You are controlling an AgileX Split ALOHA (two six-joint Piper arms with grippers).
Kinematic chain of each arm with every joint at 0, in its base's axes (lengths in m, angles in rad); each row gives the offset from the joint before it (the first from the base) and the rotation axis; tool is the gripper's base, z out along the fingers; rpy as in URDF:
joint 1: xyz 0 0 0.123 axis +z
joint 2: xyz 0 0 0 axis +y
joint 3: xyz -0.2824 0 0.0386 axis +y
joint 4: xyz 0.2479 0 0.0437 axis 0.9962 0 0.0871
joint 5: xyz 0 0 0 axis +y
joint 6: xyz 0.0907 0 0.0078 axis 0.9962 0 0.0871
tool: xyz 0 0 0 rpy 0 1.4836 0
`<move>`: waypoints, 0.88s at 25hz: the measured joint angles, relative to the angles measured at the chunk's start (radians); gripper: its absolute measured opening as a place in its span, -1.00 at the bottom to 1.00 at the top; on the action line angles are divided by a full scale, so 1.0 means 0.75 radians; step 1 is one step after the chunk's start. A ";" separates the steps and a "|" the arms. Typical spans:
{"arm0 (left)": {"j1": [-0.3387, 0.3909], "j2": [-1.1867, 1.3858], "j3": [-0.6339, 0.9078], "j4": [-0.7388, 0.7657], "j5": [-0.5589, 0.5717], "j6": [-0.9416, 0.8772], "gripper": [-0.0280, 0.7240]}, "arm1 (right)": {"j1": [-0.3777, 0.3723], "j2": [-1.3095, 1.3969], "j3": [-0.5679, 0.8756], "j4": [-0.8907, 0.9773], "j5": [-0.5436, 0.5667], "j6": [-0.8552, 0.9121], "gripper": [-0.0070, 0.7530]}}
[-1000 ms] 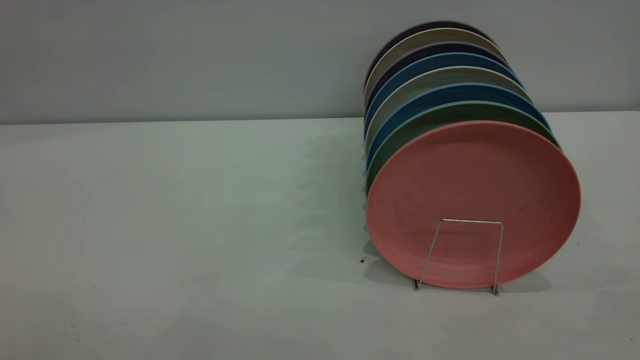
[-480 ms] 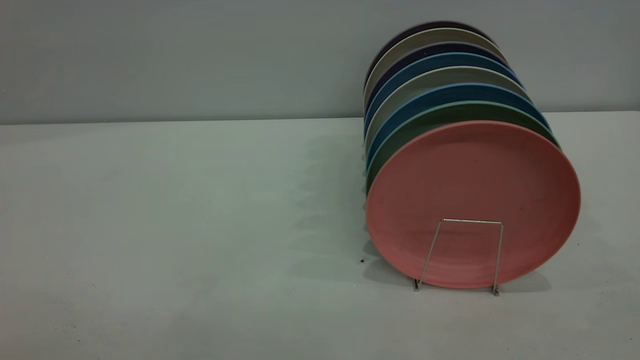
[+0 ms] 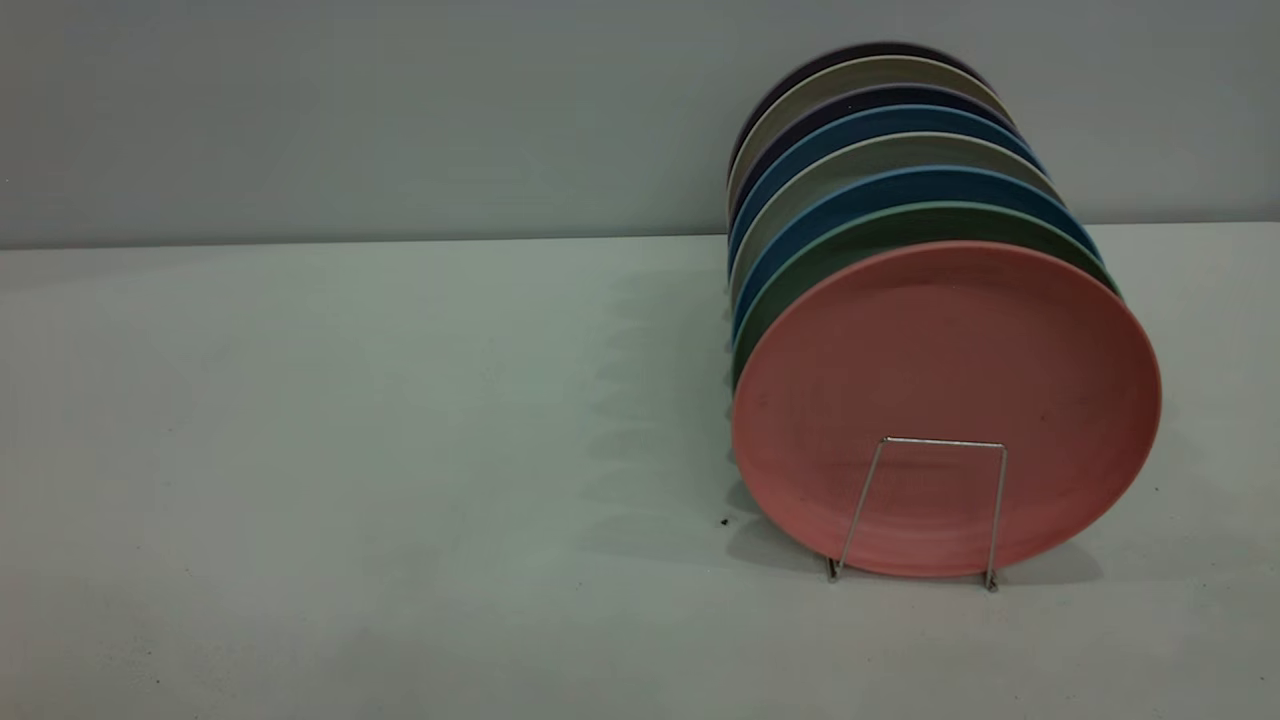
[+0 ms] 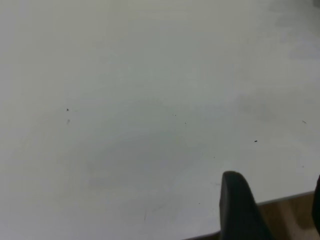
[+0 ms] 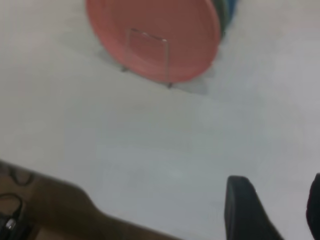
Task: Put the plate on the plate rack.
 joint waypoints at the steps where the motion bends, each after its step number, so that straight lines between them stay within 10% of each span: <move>1: 0.000 0.000 0.000 0.000 0.000 -0.001 0.11 | 0.000 0.000 0.000 -0.022 0.000 0.031 -0.14; 22: 0.000 0.000 0.000 0.000 0.000 -0.004 0.11 | 0.000 -0.003 0.001 -0.057 -0.003 0.089 -0.14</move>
